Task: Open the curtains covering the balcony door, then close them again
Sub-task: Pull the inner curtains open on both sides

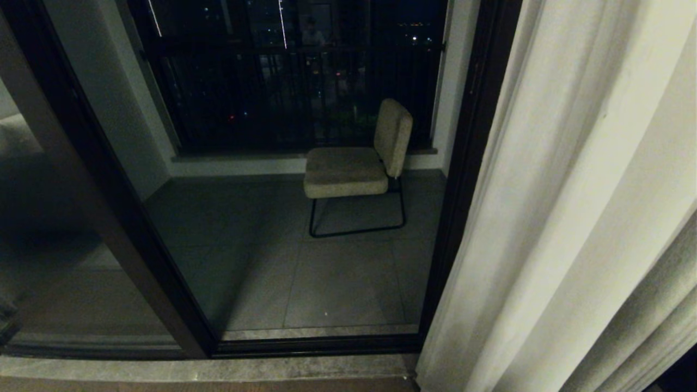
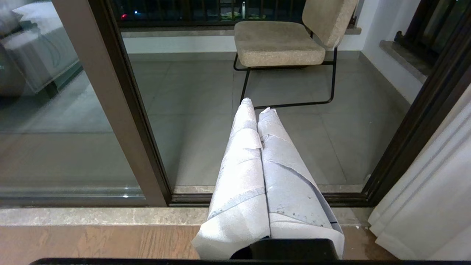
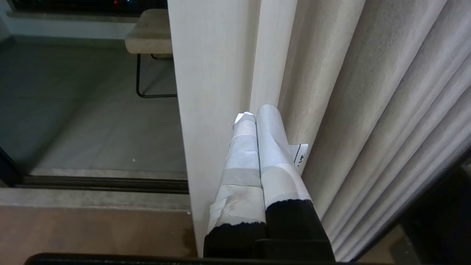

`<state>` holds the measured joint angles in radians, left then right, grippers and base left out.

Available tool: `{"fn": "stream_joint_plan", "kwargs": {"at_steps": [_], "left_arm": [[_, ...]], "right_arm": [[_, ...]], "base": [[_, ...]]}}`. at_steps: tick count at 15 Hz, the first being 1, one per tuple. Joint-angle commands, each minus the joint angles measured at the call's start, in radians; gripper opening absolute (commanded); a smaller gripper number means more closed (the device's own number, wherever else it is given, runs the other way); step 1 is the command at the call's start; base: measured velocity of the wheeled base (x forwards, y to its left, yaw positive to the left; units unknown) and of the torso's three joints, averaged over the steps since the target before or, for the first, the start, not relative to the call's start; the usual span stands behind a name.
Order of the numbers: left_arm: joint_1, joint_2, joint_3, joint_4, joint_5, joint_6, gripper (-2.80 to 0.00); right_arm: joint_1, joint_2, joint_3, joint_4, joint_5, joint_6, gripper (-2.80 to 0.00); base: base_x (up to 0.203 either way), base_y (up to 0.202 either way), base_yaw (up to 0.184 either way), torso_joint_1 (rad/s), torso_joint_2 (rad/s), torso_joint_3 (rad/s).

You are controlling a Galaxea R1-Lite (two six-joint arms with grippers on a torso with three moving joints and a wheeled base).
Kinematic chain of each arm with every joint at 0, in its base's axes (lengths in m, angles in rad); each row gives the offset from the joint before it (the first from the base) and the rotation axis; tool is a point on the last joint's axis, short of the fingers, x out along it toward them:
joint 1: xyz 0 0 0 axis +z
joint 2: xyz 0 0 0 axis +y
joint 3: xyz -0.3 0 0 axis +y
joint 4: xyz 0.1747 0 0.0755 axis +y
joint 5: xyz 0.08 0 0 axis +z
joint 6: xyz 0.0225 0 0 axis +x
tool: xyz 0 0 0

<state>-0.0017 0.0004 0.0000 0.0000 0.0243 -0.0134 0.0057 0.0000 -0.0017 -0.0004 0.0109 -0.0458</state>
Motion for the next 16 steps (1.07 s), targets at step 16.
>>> {"fn": "stream_joint_plan", "kwargs": {"at_steps": [16], "left_arm": [[0.0,0.0,0.0,0.0,0.0,0.0,-2.8]], "right_arm": [[0.0,0.002,0.0,-0.001,-0.002,0.021,-2.8]], "base": [[0.0,0.0,0.0,0.0,0.0,0.0]]}}
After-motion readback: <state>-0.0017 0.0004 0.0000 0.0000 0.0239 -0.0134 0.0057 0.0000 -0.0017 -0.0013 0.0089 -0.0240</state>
